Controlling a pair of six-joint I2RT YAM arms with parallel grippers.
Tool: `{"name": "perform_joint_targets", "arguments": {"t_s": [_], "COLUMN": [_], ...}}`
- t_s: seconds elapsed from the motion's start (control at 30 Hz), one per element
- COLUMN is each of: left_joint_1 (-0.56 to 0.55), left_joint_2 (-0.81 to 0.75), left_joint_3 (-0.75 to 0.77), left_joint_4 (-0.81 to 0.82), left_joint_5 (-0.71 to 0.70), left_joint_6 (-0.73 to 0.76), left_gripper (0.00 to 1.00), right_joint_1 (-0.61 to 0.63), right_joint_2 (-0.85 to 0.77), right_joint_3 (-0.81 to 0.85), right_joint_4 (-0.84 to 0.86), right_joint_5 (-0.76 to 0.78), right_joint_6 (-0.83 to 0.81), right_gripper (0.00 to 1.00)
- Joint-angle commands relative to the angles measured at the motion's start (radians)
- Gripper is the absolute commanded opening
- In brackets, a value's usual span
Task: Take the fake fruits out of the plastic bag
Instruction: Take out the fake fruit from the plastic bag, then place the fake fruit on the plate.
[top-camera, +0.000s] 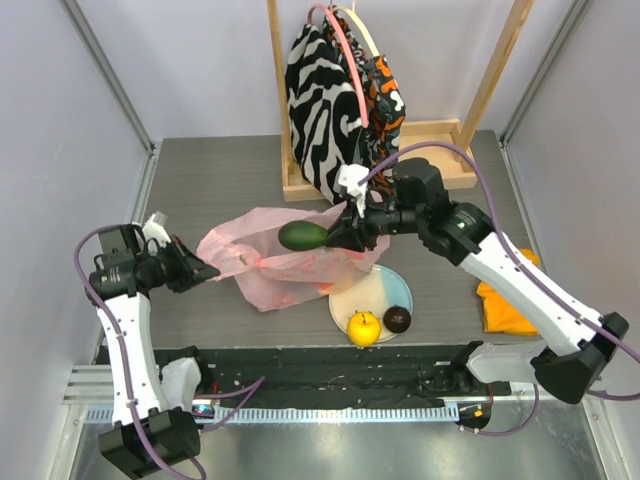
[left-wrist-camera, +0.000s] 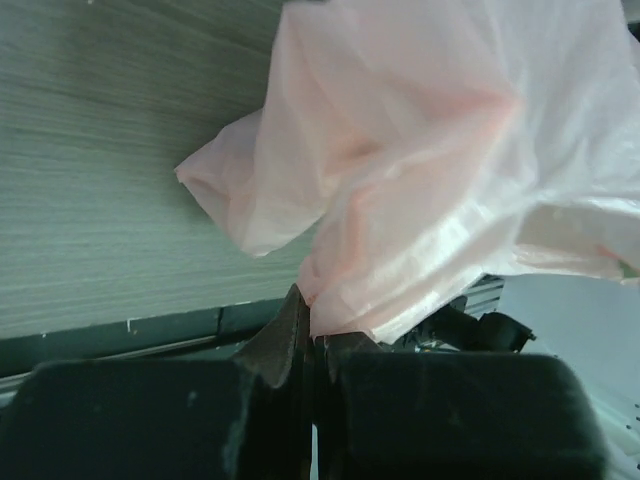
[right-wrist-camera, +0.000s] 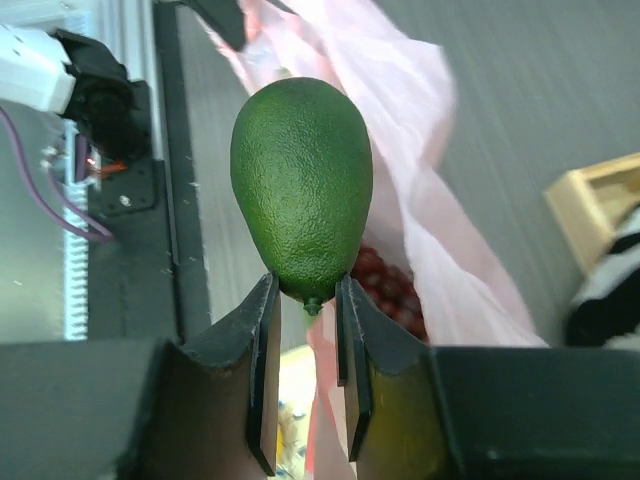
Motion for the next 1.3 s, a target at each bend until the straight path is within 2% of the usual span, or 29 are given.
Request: {"name": "perform_joint_targets", "arguments": {"t_s": [0.0, 0.13, 0.27, 0.4, 0.43, 0.53, 0.57, 0.63, 0.67, 0.73, 0.77, 0.83, 0.87, 0.93, 0.97, 1.0, 1.07, 1.13, 1.17, 1.27], "left_joint_1": [0.005, 0.005, 0.005, 0.03, 0.037, 0.063, 0.074, 0.083, 0.088, 0.109, 0.117, 0.129, 0.129, 0.131, 0.129, 0.129, 0.131, 0.131, 0.129, 0.131], "left_joint_2": [0.028, 0.07, 0.158, 0.271, 0.311, 0.371, 0.38, 0.405, 0.41, 0.413, 0.407, 0.396, 0.384, 0.37, 0.362, 0.341, 0.316, 0.29, 0.284, 0.269], "left_joint_3": [0.008, 0.083, 0.168, 0.283, 0.316, 0.376, 0.392, 0.447, 0.464, 0.488, 0.508, 0.519, 0.519, 0.495, 0.479, 0.44, 0.397, 0.355, 0.349, 0.35], "left_joint_4": [0.182, 0.335, 0.522, 0.674, 0.693, 0.757, 0.765, 0.782, 0.788, 0.787, 0.784, 0.78, 0.78, 0.78, 0.777, 0.776, 0.771, 0.758, 0.739, 0.722], "left_joint_5": [0.068, 0.127, 0.179, 0.177, 0.177, 0.19, 0.189, 0.192, 0.19, 0.178, 0.177, 0.18, 0.187, 0.203, 0.206, 0.209, 0.21, 0.207, 0.212, 0.226], "left_joint_6": [-0.106, -0.213, -0.414, -0.54, -0.563, -0.631, -0.64, -0.649, -0.652, -0.651, -0.652, -0.643, -0.635, -0.634, -0.631, -0.628, -0.615, -0.611, -0.608, -0.585], "left_gripper": [0.0, 0.0, 0.0, 0.0, 0.0, 0.0, 0.0, 0.0, 0.0, 0.0, 0.0, 0.0, 0.0, 0.0, 0.0, 0.0, 0.0, 0.0, 0.0, 0.0], "right_joint_1": [0.014, 0.02, 0.022, 0.028, 0.031, 0.025, 0.024, 0.025, 0.025, -0.001, -0.021, -0.079, -0.145, -0.212, -0.264, -0.286, -0.338, -0.381, -0.409, -0.505], "right_joint_2": [0.079, 0.194, 0.297, 0.339, 0.342, 0.333, 0.325, 0.319, 0.328, 0.35, 0.345, 0.328, 0.32, 0.296, 0.287, 0.279, 0.245, 0.202, 0.163, 0.136], "right_joint_3": [-0.027, 0.074, 0.293, 0.399, 0.405, 0.358, 0.308, 0.286, 0.319, 0.381, 0.422, 0.43, 0.436, 0.442, 0.436, 0.427, 0.349, 0.25, 0.141, -0.019], "right_joint_4": [0.123, 0.155, 0.088, 0.101, 0.124, 0.337, 0.509, 0.627, 0.634, 0.532, 0.416, 0.309, 0.16, -0.048, -0.264, -0.368, -0.607, -0.658, -0.652, -0.635], "right_joint_5": [-0.099, -0.134, -0.261, -0.338, -0.349, -0.363, -0.368, -0.358, -0.36, -0.374, -0.375, -0.404, -0.414, -0.414, -0.391, -0.371, -0.295, -0.256, -0.236, -0.213], "right_joint_6": [0.123, 0.132, 0.126, 0.219, 0.301, 0.531, 0.696, 0.81, 0.821, 0.74, 0.635, 0.544, 0.488, 0.192, 0.081, -0.177, -0.399, -0.571, -0.604, -0.687], "right_gripper": [0.02, 0.02, 0.04, 0.05, 0.06, 0.06, 0.07, 0.07, 0.07, 0.07, 0.08, 0.07, 0.07, 0.06, 0.05, 0.04, 0.04, 0.04, 0.04, 0.03]}}
